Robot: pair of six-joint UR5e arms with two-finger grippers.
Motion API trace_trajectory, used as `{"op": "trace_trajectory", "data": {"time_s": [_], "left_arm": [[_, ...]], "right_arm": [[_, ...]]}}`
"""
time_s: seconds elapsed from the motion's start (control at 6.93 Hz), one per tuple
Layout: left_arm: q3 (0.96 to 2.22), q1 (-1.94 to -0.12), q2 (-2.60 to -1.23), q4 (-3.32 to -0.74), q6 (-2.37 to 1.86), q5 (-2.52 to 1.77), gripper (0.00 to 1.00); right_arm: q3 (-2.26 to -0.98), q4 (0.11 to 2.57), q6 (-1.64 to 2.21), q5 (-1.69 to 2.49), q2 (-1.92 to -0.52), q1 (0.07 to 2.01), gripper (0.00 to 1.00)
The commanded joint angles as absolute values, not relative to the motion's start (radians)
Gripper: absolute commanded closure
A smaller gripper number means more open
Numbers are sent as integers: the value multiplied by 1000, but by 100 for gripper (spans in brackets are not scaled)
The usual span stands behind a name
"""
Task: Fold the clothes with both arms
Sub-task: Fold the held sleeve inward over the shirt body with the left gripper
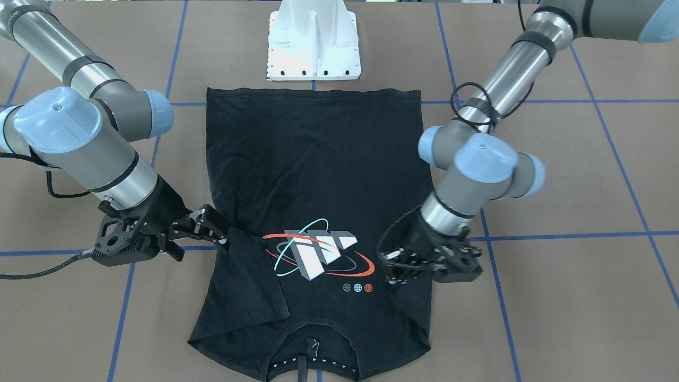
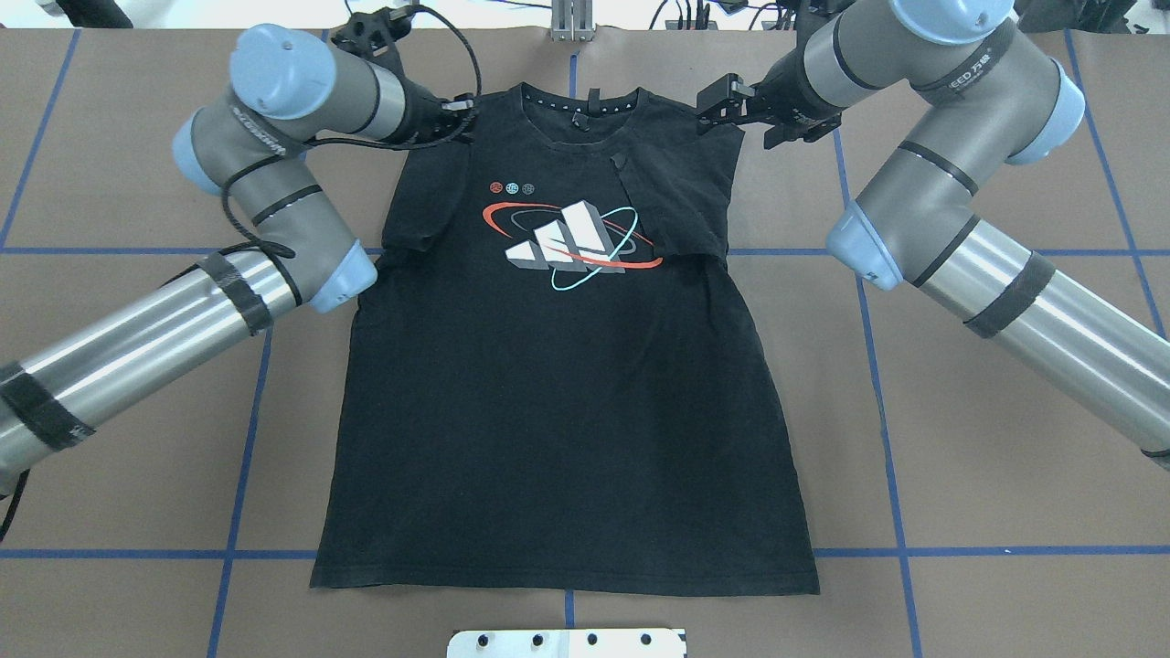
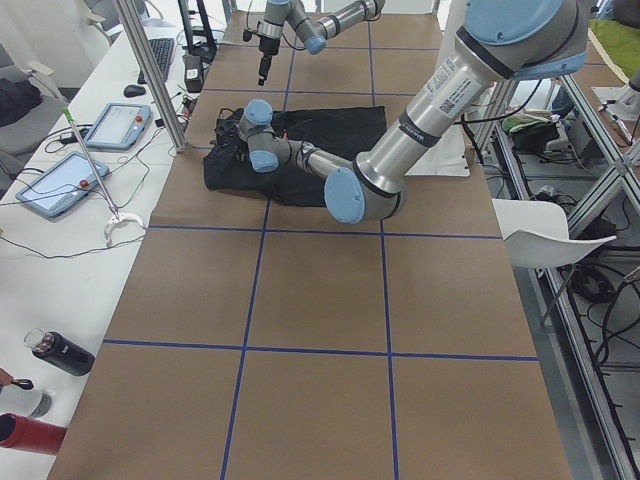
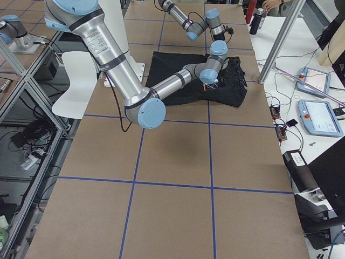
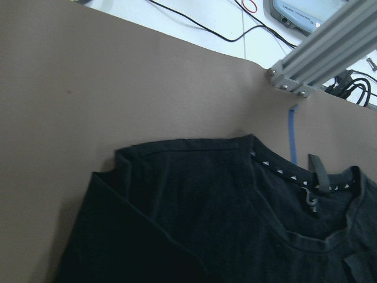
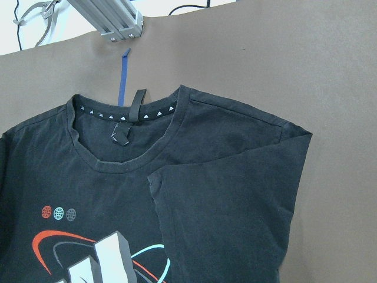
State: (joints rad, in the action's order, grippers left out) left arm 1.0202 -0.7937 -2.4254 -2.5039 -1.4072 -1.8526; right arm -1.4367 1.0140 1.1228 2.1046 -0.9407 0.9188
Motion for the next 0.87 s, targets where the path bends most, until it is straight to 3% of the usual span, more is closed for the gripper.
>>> {"op": "trace_trajectory", "data": {"time_s": [0.0,0.29,0.43,0.58,0.72], "left_arm": [[953,-744,-2496,-2505,-1448,-1787,100],[951,-741,-2494,-2507,-1448,-1779,100],[951,-741,-2493,-2525,-1447,-1782,32],[968,-745,-2490,-2534,-1451,-1789,0],[1013,-749,-2468,-2571,-1506,-1792,0]], "right_arm": [[-1437,1014,1123,2105,-942,920,0],[-1437,1014,1123,2105,-942,920,0],[-1436,1017,1123,2105,-942,920,0],[-1434,1017,1124,2105,-940,920,0],[-1436,1017,1132,2112,-940,920,0]]}}
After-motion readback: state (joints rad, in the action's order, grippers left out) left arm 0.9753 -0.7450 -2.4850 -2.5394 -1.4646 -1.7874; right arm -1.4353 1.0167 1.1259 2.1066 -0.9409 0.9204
